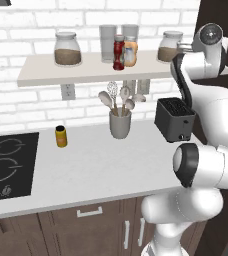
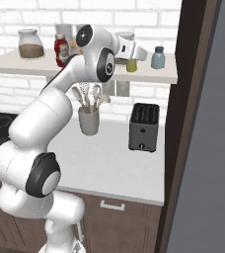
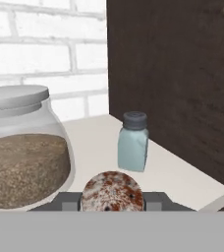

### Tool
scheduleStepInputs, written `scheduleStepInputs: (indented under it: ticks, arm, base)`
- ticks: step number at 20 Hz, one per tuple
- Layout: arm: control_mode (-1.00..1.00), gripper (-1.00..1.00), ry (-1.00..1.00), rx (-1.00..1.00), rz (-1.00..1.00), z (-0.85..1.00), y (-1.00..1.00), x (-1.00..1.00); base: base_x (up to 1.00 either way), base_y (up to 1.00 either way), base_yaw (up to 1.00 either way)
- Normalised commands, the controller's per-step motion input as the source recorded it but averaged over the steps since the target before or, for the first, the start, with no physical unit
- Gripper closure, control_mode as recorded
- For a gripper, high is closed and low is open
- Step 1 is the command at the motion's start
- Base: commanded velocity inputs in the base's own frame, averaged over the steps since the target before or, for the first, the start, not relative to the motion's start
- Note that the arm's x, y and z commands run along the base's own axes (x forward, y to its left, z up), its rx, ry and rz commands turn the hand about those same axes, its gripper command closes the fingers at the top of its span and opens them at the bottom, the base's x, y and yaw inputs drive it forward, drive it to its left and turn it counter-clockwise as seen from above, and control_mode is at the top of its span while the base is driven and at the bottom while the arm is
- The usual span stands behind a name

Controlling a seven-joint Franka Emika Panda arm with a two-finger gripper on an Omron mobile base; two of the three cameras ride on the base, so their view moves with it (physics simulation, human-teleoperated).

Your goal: Put the shaker and condiment bottle from the counter next to their counterparts in the cabinet.

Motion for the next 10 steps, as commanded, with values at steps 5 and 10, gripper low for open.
scheduleStepInputs:
  ticks: [5, 10]
  arm:
    - [-1.0, 1.0, 0.0, 0.0, 0.0, -0.02, -0.12, 0.2]
    - [-1.0, 1.0, 0.0, 0.0, 0.0, -0.02, -0.16, 0.24]
  base:
    - [0.0, 0.0, 0.0]
    - [0.0, 0.0, 0.0]
